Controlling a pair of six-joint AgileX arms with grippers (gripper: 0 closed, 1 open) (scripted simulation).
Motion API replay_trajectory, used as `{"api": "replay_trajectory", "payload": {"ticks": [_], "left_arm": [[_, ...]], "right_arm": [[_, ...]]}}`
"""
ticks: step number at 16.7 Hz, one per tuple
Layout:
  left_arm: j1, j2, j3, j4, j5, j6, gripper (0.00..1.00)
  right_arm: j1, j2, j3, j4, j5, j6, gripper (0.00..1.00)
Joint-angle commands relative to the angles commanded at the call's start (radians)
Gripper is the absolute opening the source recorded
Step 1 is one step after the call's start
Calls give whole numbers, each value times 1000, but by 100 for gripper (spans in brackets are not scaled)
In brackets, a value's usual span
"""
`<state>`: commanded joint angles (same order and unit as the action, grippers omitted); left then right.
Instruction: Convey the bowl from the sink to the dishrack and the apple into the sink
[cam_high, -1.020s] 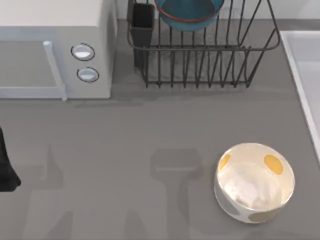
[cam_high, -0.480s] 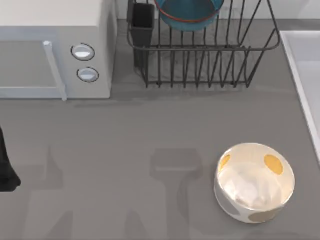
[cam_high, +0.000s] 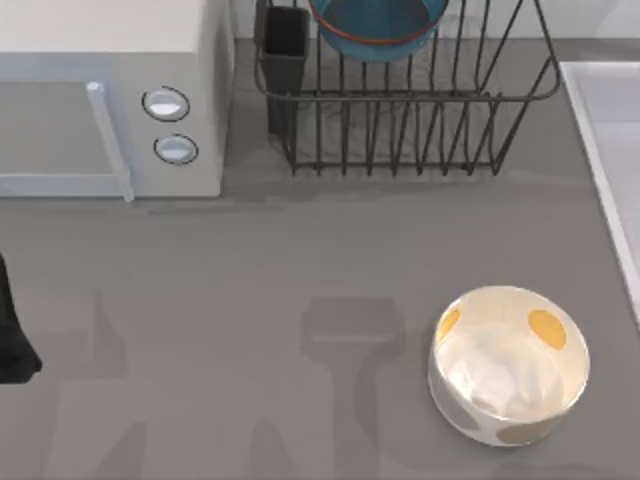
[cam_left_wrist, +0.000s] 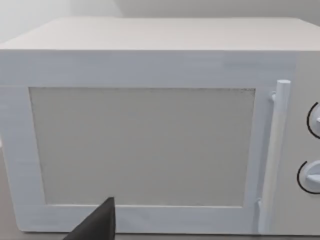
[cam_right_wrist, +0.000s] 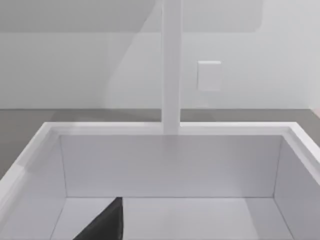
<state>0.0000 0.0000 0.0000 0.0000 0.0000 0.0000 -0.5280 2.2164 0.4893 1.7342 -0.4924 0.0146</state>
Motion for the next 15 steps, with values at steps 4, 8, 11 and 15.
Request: {"api": "replay_trajectory", "payload": {"ticks": [4, 8, 11, 15], "left_arm": [[0, 0, 0, 0, 0, 0, 100], [0, 0, 0, 0, 0, 0, 100], [0, 0, 0, 0, 0, 0, 100], [0, 0, 0, 0, 0, 0, 100]], "right_arm": [[0, 0, 1, 0, 0, 0, 100], [23, -87, -14, -75, 26, -2, 100], [67, -259, -48, -208, 66, -6, 100], [151, -621, -129, -479, 138, -7, 100]]}}
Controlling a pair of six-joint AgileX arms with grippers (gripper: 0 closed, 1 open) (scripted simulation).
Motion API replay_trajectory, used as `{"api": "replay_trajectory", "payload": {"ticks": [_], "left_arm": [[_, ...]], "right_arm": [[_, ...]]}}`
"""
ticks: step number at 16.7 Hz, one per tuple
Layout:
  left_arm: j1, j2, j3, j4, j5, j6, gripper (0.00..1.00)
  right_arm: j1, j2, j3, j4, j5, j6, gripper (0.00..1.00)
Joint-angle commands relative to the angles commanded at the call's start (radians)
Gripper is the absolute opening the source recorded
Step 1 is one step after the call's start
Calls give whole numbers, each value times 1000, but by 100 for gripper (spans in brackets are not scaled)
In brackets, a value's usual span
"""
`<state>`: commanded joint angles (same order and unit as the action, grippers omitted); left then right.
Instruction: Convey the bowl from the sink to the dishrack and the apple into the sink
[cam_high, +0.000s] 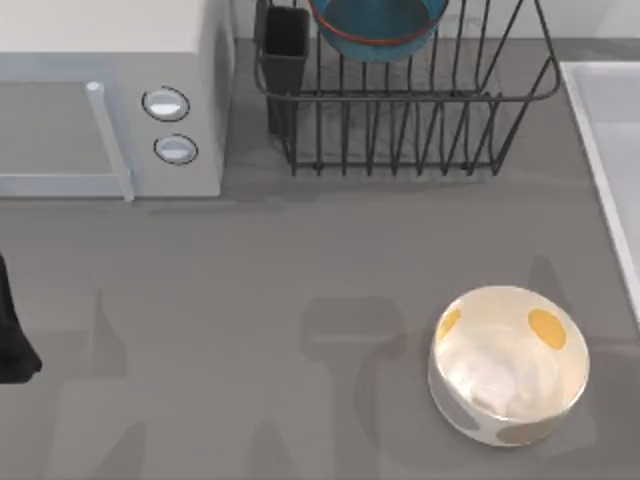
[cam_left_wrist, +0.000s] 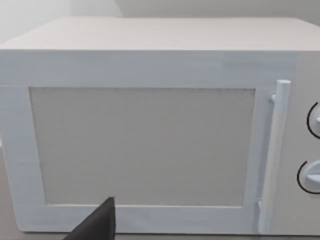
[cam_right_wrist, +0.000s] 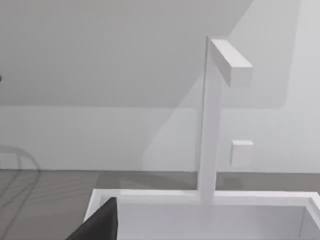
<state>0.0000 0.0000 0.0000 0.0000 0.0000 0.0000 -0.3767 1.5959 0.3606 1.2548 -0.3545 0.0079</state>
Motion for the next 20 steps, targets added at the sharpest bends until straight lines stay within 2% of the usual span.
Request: {"api": "replay_trajectory", "payload": {"ticks": [8, 12, 16, 20], "left_arm": [[0, 0, 0, 0, 0, 0, 100], [0, 0, 0, 0, 0, 0, 100], [0, 0, 0, 0, 0, 0, 100], [0, 0, 0, 0, 0, 0, 100]], "right_arm": [[202, -939, -225, -714, 187, 7, 100], [294, -1320, -308, -1016, 276, 3, 100], [359, -1541, -352, -1207, 337, -5, 100], [377, -1596, -361, -1255, 355, -8, 100]]}}
